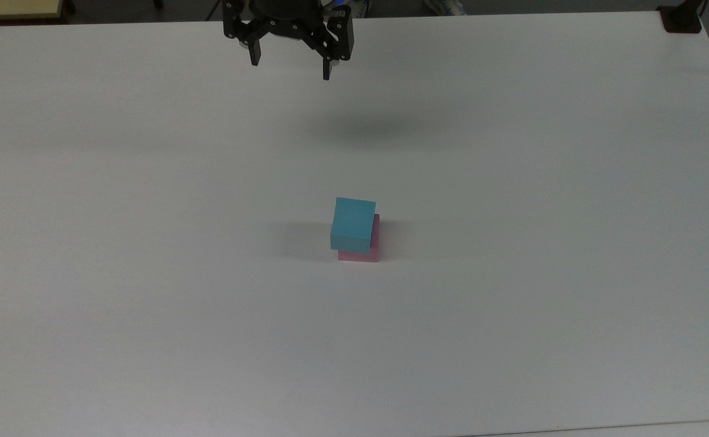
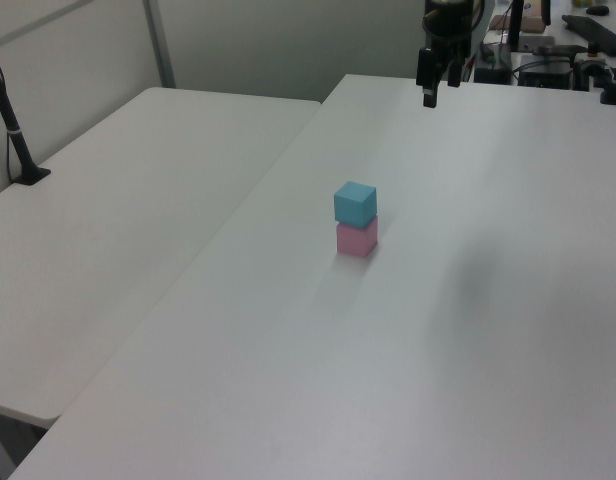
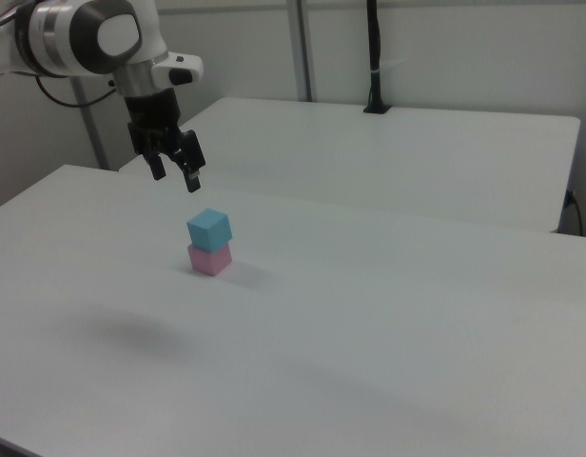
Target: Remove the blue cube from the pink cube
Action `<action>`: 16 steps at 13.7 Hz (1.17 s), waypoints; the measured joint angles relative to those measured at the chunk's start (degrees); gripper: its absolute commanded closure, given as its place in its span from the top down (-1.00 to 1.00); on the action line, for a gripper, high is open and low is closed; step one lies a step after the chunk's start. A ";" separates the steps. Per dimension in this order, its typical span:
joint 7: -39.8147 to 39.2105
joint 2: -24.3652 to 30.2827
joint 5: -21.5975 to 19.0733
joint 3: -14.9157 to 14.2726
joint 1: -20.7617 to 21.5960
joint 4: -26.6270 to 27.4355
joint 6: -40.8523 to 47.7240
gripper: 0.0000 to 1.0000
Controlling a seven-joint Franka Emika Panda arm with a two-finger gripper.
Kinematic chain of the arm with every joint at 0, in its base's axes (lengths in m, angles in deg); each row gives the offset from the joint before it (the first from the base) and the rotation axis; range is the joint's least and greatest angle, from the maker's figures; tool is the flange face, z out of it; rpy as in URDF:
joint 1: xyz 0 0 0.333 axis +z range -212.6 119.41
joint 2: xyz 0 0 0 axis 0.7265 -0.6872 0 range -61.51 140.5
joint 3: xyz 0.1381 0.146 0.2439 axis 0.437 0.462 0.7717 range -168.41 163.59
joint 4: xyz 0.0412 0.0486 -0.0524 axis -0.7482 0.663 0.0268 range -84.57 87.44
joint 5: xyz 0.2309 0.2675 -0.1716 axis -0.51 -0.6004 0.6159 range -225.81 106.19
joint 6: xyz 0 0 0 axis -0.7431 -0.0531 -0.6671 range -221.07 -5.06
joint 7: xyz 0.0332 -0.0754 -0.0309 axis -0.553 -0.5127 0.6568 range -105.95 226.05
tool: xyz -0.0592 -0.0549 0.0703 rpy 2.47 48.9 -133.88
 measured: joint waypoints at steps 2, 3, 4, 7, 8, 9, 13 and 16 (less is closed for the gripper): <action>-0.51 0.00 0.00 0.00 -0.11 -0.05 0.00 1.00; -0.98 0.00 0.00 -0.01 -0.37 -0.14 0.00 1.00; -1.14 0.00 0.00 -0.01 -0.55 -0.19 0.00 1.00; -1.21 -0.10 0.00 0.00 -0.64 -0.21 -0.01 1.00; -1.21 -0.21 0.00 0.00 -0.63 -0.22 -0.14 1.00; -1.22 -0.35 0.00 0.00 -0.63 -0.22 -0.50 1.00; -1.22 -3.06 -1.16 0.34 -0.23 -0.06 -7.02 1.00; 0.89 -8.01 -1.46 0.48 1.62 0.08 -15.23 1.00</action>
